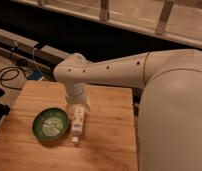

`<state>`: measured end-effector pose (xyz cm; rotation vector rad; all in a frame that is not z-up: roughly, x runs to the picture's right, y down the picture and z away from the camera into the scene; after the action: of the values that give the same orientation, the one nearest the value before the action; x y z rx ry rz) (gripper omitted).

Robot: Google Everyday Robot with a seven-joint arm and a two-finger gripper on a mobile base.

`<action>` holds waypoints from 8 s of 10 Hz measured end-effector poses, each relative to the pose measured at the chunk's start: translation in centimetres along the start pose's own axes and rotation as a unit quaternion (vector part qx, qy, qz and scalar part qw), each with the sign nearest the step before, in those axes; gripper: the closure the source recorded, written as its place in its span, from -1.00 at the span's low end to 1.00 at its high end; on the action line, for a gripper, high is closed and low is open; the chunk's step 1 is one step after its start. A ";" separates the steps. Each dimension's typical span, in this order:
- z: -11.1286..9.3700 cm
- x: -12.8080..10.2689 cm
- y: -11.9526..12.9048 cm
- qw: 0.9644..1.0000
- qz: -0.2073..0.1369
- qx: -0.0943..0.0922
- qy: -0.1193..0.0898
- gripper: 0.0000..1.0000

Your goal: Place the bottle in the ceramic bowl

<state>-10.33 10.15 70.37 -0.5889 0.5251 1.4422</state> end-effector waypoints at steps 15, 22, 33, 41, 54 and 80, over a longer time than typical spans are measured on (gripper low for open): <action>0.0 0.0 0.0 1.000 0.000 0.000 0.000 -0.30; -0.8 -0.6 0.0 0.999 -0.001 0.018 -0.030 -0.30; -1.3 -3.8 2.0 0.985 0.016 0.093 -0.147 -0.30; 4.6 -4.9 1.4 0.994 0.027 0.058 -0.083 -0.30; 9.3 -6.5 1.5 0.995 0.029 0.090 -0.043 -0.30; 1.8 -6.3 11.2 0.986 -0.122 0.047 -0.102 1.00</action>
<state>-21.95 6.99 75.22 -0.4093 0.3431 1.2218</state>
